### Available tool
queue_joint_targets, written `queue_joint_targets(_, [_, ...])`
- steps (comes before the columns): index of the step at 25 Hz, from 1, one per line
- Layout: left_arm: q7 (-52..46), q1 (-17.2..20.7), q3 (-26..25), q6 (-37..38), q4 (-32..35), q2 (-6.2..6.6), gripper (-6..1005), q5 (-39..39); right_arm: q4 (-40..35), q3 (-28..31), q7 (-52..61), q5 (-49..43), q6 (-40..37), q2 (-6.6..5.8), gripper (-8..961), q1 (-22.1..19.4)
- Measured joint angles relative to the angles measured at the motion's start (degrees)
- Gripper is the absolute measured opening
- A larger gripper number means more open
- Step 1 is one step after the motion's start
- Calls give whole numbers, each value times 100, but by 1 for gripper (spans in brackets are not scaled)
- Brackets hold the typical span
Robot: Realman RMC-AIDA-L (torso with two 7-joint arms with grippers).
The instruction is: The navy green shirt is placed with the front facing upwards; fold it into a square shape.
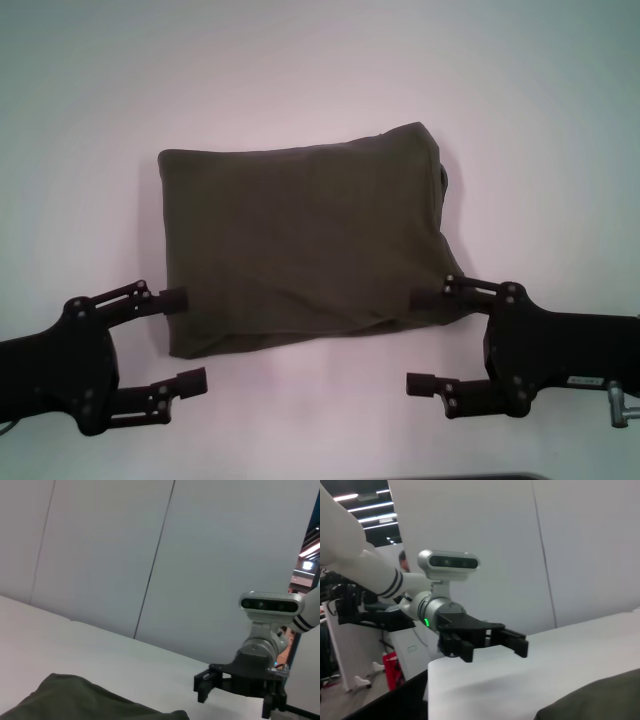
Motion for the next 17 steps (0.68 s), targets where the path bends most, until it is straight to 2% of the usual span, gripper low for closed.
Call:
queue_joint_targets(6, [-187, -144, 32, 31, 36, 83, 859, 295, 133, -22, -156, 56, 12, 0, 882, 2])
queue_joint_targets(17, [-201, -350, 174, 63, 161, -39, 859, 382, 181, -49, -163, 17, 20, -8, 882, -8])
